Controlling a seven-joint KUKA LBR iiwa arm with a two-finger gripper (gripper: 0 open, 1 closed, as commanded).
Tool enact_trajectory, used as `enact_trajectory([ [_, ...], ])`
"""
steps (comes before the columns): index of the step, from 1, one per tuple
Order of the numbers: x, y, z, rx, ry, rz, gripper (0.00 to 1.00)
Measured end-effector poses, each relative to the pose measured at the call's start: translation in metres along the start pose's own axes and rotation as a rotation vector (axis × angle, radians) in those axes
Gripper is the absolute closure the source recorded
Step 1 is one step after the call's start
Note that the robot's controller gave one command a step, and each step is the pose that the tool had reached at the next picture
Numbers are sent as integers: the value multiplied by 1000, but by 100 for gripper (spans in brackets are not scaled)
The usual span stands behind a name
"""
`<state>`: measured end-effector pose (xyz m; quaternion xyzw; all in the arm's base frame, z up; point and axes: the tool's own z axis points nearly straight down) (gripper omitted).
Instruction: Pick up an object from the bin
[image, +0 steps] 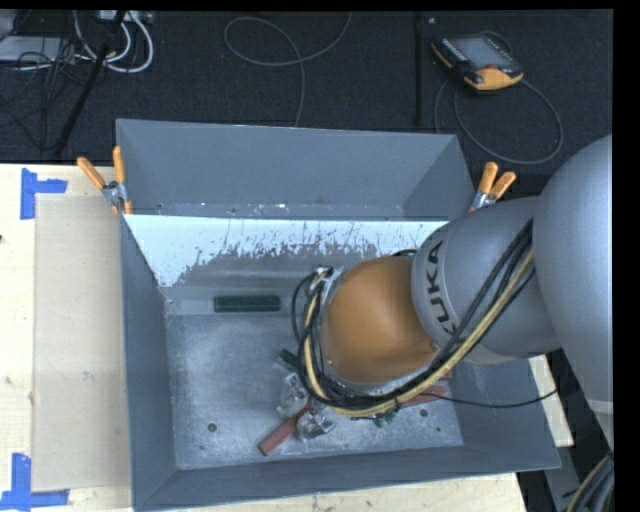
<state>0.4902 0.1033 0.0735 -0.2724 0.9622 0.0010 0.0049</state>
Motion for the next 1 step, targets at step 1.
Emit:
enact_trajectory([
  [1,11,-7,-171,1,4,-19,100],
])
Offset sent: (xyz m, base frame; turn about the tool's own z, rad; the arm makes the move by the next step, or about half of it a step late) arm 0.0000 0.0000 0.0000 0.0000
